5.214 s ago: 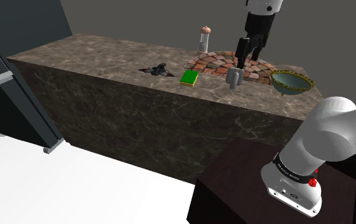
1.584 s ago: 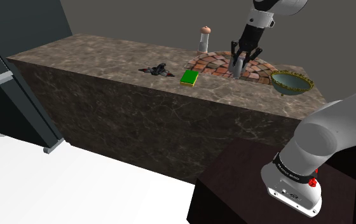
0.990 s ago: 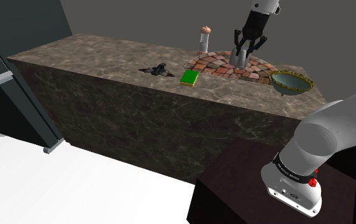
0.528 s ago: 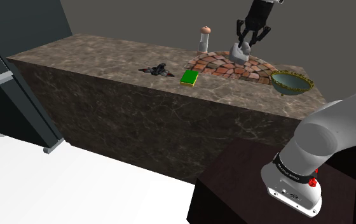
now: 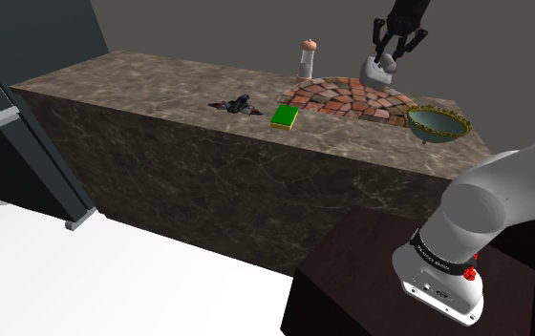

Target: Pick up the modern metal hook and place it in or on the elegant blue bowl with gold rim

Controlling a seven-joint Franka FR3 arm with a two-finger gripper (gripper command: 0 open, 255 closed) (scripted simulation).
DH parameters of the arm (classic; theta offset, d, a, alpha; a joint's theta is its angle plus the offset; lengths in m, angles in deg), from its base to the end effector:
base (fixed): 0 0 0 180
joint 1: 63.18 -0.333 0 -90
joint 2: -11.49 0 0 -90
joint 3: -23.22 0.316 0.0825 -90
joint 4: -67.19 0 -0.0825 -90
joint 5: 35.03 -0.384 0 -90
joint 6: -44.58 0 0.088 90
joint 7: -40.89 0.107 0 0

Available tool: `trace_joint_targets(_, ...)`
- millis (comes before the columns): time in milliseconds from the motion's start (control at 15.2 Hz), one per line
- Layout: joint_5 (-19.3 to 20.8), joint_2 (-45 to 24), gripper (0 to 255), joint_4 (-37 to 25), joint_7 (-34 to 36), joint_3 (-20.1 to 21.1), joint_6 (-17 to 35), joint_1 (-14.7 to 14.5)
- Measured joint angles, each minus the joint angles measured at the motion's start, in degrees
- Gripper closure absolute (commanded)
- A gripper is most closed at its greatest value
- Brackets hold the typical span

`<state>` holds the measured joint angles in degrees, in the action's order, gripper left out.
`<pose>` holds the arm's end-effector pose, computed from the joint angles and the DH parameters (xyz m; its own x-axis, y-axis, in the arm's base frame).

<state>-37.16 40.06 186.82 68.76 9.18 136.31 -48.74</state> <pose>0.3436 -0.2061 0.6130 0.5795 -0.8117 -0.0724 -0.8121 -0.5678 -0.1346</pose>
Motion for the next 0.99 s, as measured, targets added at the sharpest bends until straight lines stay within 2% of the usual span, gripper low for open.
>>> trace_joint_targets(330, 3.20, 5.30, 255, 2.17, -5.08, -3.81, -3.34, 2.65)
trace_joint_targets(990, 10.30, 12.27, 255, 1.94, -15.74, -11.85, -10.30, 7.32)
